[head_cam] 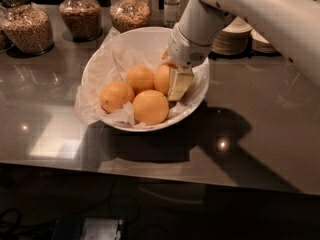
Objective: Pick orange from white bowl
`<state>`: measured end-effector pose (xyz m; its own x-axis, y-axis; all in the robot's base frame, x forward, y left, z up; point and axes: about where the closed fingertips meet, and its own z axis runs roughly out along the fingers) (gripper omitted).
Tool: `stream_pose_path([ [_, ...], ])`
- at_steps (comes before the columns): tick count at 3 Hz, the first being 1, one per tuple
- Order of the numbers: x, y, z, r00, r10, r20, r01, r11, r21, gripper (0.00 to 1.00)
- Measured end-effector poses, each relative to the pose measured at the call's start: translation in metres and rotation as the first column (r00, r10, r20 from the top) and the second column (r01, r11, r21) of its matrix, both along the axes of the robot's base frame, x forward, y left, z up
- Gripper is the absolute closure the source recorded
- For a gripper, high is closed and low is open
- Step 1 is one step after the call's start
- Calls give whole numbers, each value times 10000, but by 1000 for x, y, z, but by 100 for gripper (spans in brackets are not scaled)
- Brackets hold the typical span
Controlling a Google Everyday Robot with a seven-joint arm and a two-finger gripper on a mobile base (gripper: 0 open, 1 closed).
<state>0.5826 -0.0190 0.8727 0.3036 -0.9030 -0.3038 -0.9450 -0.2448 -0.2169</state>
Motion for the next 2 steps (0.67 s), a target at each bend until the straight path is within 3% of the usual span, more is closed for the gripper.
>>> stream_pose_path([
  [1, -13, -8, 13, 9998, -223, -14, 224, 9964, 822, 86],
  [2, -29, -29, 60, 9968, -775, 201, 695, 9625, 2623, 100],
])
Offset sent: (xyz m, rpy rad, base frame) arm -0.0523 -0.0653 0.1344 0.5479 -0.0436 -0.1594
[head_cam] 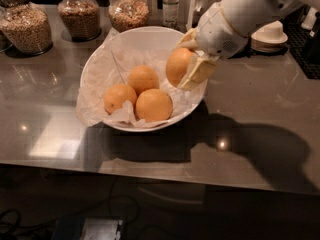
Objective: Pick orange from white bowl
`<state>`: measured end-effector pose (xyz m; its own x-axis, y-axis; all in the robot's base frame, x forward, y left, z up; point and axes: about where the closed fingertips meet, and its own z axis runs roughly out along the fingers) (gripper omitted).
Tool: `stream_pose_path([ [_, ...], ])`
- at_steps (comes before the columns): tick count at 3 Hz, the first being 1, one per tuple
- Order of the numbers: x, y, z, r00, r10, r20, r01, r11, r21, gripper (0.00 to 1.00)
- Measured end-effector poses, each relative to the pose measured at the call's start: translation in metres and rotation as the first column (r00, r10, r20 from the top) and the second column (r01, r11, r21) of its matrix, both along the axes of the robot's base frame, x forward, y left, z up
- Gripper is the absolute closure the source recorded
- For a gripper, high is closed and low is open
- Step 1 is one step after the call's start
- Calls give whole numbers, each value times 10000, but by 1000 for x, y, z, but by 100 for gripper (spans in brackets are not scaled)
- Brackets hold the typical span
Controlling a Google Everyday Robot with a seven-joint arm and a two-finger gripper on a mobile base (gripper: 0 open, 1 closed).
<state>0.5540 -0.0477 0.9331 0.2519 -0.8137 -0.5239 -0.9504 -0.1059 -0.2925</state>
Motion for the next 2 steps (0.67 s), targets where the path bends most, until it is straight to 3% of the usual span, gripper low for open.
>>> stream_pose_path([
  [1, -21, -22, 63, 9986, -269, 446, 177, 9808, 1944, 100],
  [2, -56, -25, 121, 9951, 9, 988, -366, 9320, 3607, 100],
])
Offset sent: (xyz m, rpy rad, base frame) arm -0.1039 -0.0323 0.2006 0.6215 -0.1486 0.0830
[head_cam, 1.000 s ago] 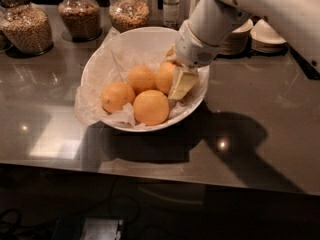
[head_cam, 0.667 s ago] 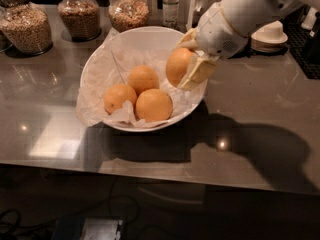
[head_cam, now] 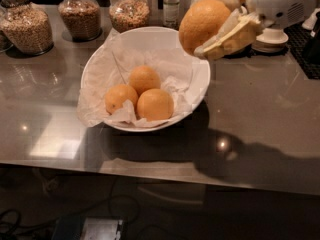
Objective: Pick orange from white bowl
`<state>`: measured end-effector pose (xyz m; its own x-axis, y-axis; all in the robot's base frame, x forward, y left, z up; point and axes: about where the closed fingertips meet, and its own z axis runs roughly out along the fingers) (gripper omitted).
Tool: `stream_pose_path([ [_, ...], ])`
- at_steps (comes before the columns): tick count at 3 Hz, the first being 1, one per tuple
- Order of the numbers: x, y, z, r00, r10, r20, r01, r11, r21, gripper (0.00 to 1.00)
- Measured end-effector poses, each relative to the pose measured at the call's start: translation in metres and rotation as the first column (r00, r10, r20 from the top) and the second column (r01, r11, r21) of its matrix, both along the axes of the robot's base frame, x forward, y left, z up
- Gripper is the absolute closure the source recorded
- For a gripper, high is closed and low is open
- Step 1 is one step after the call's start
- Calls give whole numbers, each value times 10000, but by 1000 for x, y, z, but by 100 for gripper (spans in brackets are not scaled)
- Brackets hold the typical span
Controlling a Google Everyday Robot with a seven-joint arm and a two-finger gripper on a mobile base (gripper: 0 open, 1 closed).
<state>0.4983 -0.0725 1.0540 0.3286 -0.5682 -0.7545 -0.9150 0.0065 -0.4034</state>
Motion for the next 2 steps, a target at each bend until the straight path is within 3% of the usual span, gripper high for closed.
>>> stream_pose_path([
  [1, -40, 15, 41, 9948, 626, 808, -702, 9929, 956, 100],
  [2, -72, 42, 53, 9803, 1263, 1520, -1431, 9841, 1055, 100],
])
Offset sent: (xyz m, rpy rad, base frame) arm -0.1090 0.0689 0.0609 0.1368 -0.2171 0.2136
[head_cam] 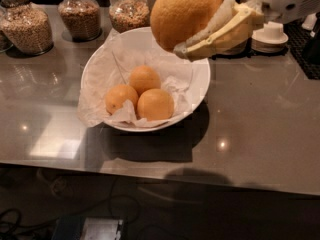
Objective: Pick orange from white bowl
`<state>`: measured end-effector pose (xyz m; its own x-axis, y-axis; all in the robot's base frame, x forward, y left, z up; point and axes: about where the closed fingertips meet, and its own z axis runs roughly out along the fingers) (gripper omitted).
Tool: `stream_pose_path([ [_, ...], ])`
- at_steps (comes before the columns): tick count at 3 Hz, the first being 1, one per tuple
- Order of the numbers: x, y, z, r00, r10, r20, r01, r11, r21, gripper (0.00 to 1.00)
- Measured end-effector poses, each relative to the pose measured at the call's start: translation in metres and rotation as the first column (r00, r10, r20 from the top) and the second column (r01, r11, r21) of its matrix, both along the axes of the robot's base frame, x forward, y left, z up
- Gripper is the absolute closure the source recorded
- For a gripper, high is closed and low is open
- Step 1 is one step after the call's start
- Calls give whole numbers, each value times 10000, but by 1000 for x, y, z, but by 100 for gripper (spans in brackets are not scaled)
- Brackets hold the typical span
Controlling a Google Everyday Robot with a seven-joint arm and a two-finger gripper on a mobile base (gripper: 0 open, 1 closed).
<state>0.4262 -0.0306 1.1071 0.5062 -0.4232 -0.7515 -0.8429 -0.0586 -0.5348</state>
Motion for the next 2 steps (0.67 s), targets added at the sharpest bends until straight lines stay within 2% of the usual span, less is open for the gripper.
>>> stream_pose_path([
  [1, -21, 21, -3, 9982, 580, 150, -583, 9981, 200, 100],
  [2, -35, 35, -10, 9952, 979, -77, -974, 9940, 498, 100],
])
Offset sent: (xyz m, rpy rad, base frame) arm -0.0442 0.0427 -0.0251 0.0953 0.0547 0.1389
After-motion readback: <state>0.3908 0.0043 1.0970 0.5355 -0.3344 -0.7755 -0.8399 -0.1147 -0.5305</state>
